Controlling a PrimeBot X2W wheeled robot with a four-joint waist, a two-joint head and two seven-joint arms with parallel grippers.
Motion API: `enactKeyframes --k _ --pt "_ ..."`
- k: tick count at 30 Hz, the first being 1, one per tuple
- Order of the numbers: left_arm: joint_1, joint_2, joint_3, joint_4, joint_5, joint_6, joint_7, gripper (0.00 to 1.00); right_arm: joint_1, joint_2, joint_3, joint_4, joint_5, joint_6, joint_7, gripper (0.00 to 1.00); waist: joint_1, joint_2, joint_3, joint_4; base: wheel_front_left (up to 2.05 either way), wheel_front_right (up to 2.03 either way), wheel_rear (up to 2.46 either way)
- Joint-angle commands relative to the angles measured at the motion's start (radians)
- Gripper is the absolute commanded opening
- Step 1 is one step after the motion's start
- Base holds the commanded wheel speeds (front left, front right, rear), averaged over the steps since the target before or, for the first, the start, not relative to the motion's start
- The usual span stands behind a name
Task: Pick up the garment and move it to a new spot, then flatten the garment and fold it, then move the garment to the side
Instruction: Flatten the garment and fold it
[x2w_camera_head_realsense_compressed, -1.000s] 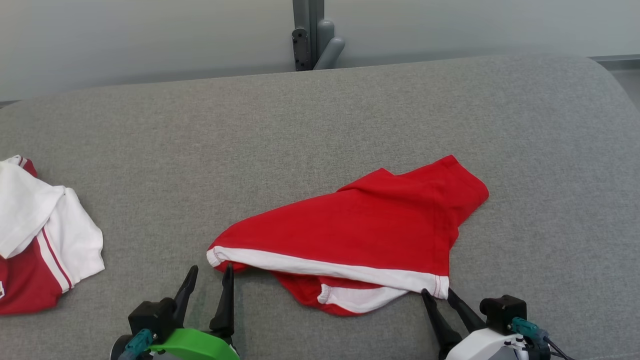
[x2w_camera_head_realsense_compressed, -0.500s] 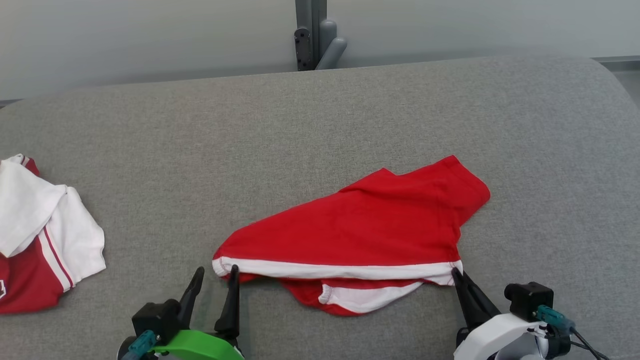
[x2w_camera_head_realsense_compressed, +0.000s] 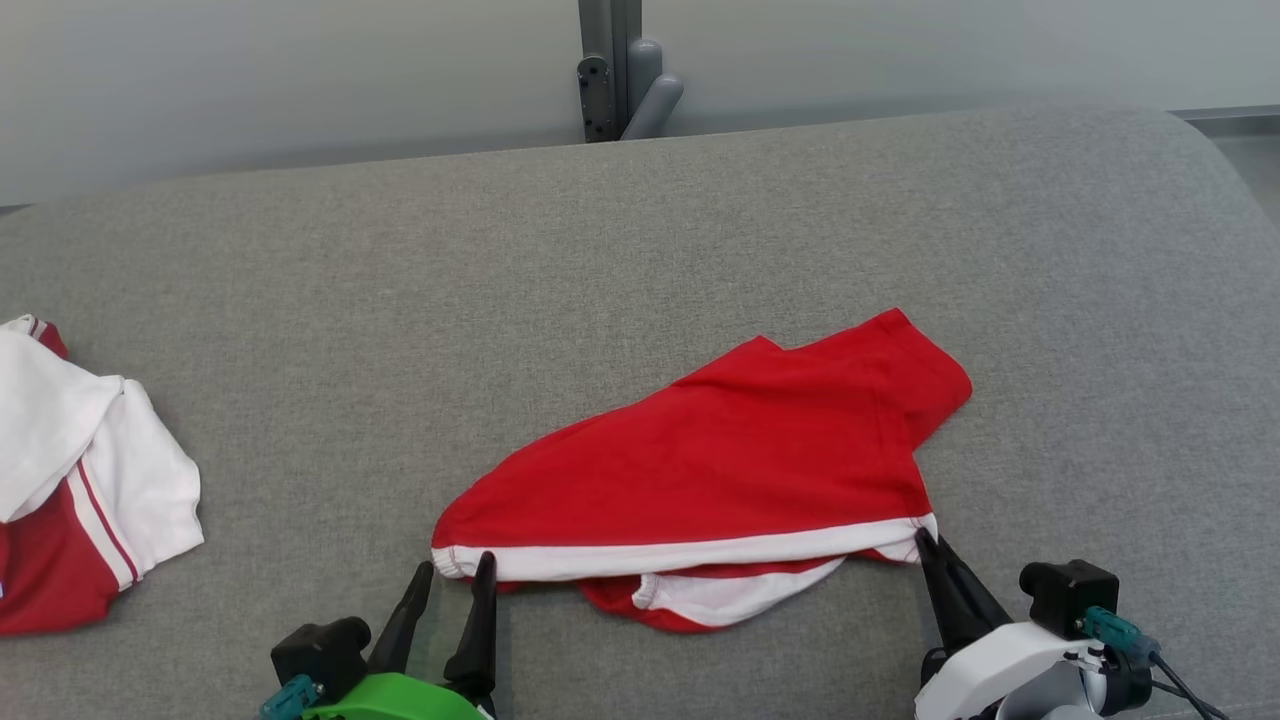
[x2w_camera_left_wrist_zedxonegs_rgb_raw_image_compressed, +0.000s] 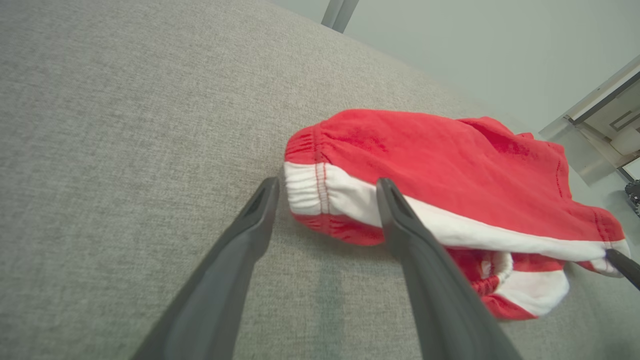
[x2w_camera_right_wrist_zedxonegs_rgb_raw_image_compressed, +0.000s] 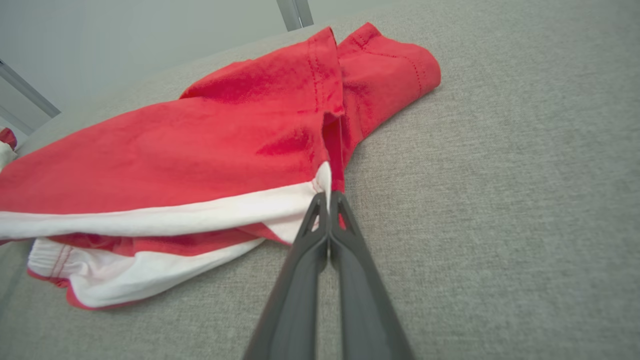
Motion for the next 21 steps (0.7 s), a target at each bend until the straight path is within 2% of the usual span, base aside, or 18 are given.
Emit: enactKeyframes --k 1,10,21 --pt "-0.003 0.012 -0.002 0.000 -0.022 -0.003 0.001 1.00 -0.003 0.002 -0.003 -0.005 -0.006 -0.001 0.000 0.00 0.0000 0.0000 0.002 0.000 0.00 0.00 0.00" --pt "-0.030 0.047 -0.092 -0.005 -0.174 -0.003 0.001 1.00 -0.015 -0.004 -0.022 -0.020 -0.009 -0.001 0.000 0.00 0.0000 0.0000 0.016 -0.008 0.00 0.00 0.00" --pt "-0.035 0.076 -0.157 -0.030 -0.240 -0.003 0.001 1.00 -0.021 -0.006 -0.043 -0.027 -0.013 -0.001 0.000 0.00 0.0000 0.0000 0.023 -0.006 0.00 0.00 0.00"
